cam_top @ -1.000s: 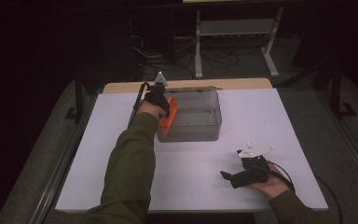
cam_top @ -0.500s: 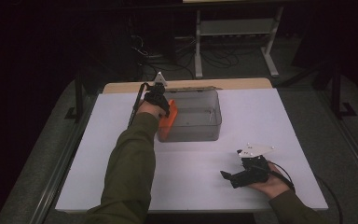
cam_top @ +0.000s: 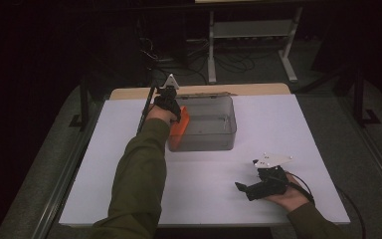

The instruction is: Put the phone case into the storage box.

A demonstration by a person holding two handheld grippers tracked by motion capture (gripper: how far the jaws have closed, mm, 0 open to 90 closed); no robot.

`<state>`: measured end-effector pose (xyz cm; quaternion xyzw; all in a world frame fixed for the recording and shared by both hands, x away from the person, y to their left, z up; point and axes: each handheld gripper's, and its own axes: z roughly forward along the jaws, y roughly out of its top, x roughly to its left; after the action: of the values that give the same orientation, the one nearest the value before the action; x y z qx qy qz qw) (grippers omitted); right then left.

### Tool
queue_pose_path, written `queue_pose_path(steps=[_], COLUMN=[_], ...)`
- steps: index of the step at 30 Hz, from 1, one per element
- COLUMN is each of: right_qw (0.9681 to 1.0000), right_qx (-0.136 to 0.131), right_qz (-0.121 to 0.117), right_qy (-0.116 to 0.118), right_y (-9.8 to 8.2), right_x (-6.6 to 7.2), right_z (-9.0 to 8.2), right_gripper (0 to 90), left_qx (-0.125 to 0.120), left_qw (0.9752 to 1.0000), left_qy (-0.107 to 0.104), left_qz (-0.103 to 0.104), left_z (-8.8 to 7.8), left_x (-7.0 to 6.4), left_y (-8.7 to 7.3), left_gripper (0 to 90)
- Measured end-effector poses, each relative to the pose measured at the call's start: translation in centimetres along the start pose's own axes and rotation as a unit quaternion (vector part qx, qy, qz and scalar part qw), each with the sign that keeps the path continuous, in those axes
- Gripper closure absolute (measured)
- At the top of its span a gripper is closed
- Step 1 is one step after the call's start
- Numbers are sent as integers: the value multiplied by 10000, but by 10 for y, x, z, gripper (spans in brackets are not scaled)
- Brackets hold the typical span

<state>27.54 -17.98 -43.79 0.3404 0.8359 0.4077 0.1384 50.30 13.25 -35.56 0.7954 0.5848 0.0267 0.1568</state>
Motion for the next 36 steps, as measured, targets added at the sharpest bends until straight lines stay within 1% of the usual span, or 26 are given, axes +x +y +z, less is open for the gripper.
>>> queue_pose_path(steps=[7,14,18,23,29,31,36], right_qw=[10000,10000,10000,10000,10000,10000,10000], right_qx=[-7,-3,-7,-7,-9,-9,-5], right_qz=[-12,-10,-1,5,11,19,11], right_qy=[-1,-3,-3,-2,1,2,3], right_y=[0,0,0,0,0,0,0], right_x=[0,0,0,0,0,0,0], right_z=[0,0,0,0,0,0,0], right_gripper=[3,3,3,3,3,3,3], left_qx=[-11,-97,-159,-237,-321,-364,-452], left_qw=[10000,9999,9998,9996,9991,9989,9982], left_qy=[28,83,93,117,150,136,54], left_qz=[-18,-50,-1,135,231,248,396], left_z=[-2,-6,-9,-16,-23,-25,-28], left_x=[1,3,3,-2,-6,-7,-7], left_y=[0,0,1,4,7,8,7], left_gripper=[785,768,757,735,722,713,680])
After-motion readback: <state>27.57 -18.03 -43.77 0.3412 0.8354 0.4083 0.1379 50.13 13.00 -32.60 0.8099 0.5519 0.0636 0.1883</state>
